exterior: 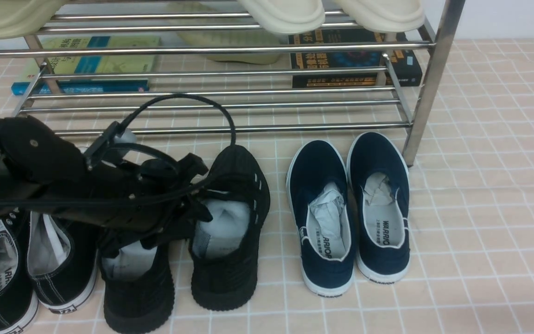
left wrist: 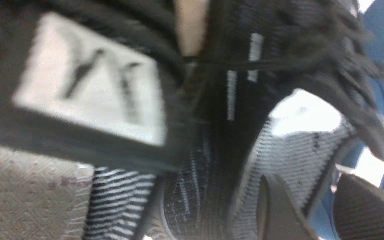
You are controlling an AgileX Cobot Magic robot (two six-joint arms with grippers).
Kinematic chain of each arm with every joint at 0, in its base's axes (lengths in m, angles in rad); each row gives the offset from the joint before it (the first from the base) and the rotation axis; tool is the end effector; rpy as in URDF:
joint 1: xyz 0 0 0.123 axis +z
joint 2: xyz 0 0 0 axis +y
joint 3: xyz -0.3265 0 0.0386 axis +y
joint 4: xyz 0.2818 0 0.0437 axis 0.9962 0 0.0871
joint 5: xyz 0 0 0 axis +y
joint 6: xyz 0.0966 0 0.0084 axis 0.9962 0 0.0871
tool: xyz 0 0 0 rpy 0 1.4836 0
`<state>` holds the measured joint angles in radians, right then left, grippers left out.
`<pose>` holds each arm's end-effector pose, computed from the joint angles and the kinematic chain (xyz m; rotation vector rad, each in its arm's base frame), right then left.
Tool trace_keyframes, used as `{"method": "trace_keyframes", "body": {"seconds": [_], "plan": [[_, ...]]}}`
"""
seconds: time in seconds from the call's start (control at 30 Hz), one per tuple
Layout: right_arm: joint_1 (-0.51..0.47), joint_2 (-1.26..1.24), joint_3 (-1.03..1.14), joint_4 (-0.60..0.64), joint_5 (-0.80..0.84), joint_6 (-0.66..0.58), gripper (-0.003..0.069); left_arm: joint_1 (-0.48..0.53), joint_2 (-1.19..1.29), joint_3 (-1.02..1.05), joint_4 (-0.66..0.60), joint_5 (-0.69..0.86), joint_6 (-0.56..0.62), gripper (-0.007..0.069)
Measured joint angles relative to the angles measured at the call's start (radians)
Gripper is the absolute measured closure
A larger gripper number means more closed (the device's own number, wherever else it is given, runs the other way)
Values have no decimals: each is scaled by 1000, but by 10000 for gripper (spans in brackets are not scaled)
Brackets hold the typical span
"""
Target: Take the shoes off the shelf from the light coffee tablecloth by hand.
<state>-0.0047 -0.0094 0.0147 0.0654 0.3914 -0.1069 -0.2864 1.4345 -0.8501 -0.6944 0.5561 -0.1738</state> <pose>0.0475 0.0022 0.1712 -0.0563 1.8786 -0.0117 0.2849 -0.1181 0.2588 -0.5146 2.6049 -0.8373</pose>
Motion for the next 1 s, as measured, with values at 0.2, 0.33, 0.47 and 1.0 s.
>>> {"method": "trace_keyframes", "body": {"seconds": [0.2,0.33,0.47,1.0], "plan": [[0,0,0,0,0,0,419,0,-114,-96,89,164,161,375],[0,0,0,0,0,0,419,0,-232,-183,191,355,242,491],[0,0,0,0,0,0,419,0,-388,-195,289,555,316,600],[0,0,0,0,0,0,419,0,-1001,345,350,157,320,623]]}}
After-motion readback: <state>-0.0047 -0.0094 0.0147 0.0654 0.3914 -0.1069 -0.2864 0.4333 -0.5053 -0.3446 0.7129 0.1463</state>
